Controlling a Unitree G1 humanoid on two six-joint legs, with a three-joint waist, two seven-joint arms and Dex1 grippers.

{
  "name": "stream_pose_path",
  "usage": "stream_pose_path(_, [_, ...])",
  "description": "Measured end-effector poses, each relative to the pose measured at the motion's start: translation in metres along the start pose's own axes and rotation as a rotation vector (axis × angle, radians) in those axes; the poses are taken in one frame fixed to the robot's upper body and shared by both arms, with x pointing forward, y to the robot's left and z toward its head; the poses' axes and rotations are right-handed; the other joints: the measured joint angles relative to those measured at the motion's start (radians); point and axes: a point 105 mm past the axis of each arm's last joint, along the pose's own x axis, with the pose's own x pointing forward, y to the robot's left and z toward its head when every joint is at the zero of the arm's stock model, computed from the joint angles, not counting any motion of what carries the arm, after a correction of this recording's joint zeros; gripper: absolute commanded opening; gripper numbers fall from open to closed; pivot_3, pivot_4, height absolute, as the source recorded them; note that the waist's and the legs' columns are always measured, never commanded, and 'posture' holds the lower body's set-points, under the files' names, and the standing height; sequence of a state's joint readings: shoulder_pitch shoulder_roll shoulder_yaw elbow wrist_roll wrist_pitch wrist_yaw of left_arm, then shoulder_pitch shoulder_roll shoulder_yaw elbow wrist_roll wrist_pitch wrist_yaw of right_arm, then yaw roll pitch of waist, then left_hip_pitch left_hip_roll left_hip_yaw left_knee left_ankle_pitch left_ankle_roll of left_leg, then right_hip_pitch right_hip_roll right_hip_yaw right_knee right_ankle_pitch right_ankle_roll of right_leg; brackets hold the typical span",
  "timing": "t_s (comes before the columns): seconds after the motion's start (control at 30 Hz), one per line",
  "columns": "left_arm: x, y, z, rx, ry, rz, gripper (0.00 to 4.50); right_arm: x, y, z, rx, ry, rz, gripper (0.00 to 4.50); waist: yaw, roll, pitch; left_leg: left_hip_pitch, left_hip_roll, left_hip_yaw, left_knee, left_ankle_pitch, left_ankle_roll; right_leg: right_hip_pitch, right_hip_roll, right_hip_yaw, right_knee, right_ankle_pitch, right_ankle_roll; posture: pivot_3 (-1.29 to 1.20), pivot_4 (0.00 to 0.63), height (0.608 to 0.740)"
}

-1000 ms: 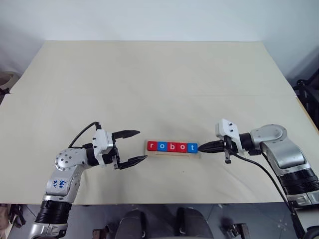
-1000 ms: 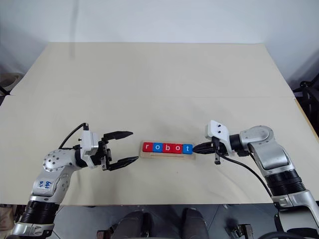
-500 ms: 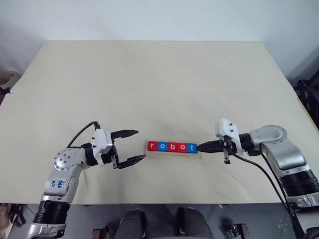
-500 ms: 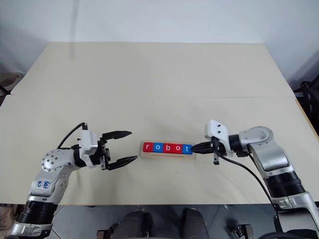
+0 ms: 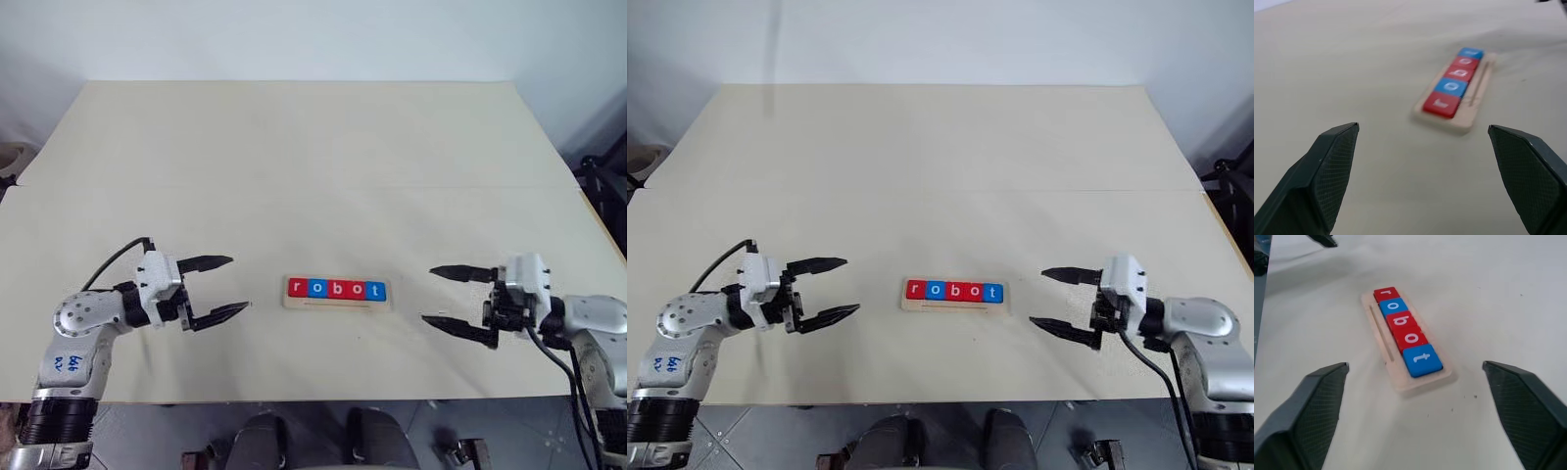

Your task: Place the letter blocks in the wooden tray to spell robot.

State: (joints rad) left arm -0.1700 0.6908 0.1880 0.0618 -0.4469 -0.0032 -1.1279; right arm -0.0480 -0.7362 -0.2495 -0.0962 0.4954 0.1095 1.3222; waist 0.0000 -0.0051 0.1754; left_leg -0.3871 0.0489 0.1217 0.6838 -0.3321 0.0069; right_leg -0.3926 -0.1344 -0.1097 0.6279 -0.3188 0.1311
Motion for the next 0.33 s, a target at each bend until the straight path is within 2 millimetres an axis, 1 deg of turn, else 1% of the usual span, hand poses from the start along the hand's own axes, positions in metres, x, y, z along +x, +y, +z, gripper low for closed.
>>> stream_pose_path(0.07, [0.0006,0.0043,0.0039,0.021,-0.004,0.002,4.5,-0.0017,0.0008,-0.0023,-0.009,-0.001,-0.006,4.45,0.001,0.0,0.0,0.0,0.0,0.0,0.0,0.0,0.0,0.0,0.0,0.0,0.0,0.0,0.0,0.0,0.15,0.74])
stream_pose_path(0.2, [-0.0025,0.0074,0.0009,0.034,0.017,0.014,4.5,-0.0067,-0.0031,-0.0093,-0.017,0.003,-0.033,4.45,0.0,0.0,0.0,0.0,0.0,0.0,0.0,0.0,0.0,0.0,0.0,0.0,0.0,0.0,0.0,0.0,0.15,0.74])
stream_pose_path(0.33, [0.0004,0.0115,0.0035,0.036,-0.007,0.049,4.5,-0.0073,-0.0051,-0.0093,-0.019,0.0,-0.042,4.45,0.001,0.0,0.0,0.0,0.0,0.0,0.0,0.0,0.0,0.0,0.0,0.0,0.0,0.0,0.0,0.0,0.15,0.74])
